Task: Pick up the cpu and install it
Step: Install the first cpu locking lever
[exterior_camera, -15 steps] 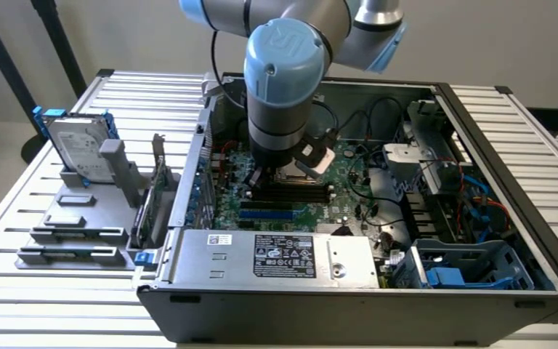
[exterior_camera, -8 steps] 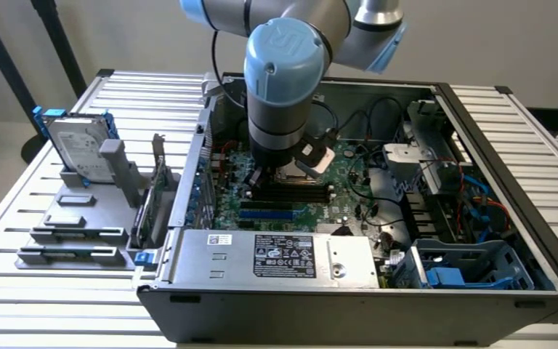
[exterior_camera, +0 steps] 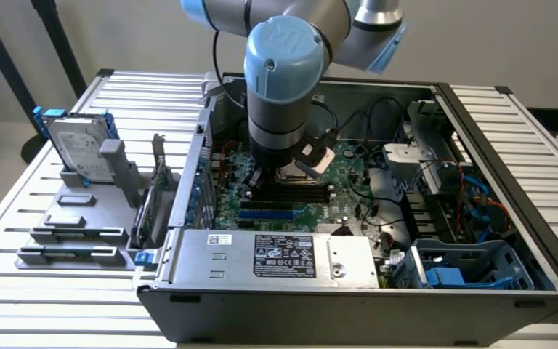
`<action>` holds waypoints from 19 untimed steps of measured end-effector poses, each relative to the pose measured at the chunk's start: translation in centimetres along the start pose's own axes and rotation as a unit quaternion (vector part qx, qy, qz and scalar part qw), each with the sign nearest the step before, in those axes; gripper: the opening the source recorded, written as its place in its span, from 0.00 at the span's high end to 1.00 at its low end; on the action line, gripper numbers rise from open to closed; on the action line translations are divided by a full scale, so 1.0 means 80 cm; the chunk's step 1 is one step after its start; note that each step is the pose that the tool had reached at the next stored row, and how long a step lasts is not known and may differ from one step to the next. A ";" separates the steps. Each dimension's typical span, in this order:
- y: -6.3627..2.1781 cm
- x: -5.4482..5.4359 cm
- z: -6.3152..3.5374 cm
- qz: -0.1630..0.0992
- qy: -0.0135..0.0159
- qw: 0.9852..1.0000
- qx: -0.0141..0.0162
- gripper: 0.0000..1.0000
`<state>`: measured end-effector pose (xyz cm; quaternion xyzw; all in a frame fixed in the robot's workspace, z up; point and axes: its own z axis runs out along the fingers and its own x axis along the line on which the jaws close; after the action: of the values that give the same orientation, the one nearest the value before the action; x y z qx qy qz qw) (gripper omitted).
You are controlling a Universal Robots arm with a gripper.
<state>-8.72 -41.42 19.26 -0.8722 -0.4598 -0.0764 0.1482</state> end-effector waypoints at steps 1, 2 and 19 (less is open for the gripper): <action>0.000 0.000 0.000 0.000 -0.001 1.000 -0.001 0.89; 0.000 0.000 0.000 0.000 -0.001 1.000 -0.001 0.89; -0.018 0.027 -0.055 -0.009 -0.005 1.000 0.003 0.89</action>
<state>-8.72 -40.44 24.30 -0.8678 -0.4689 -0.0724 0.1477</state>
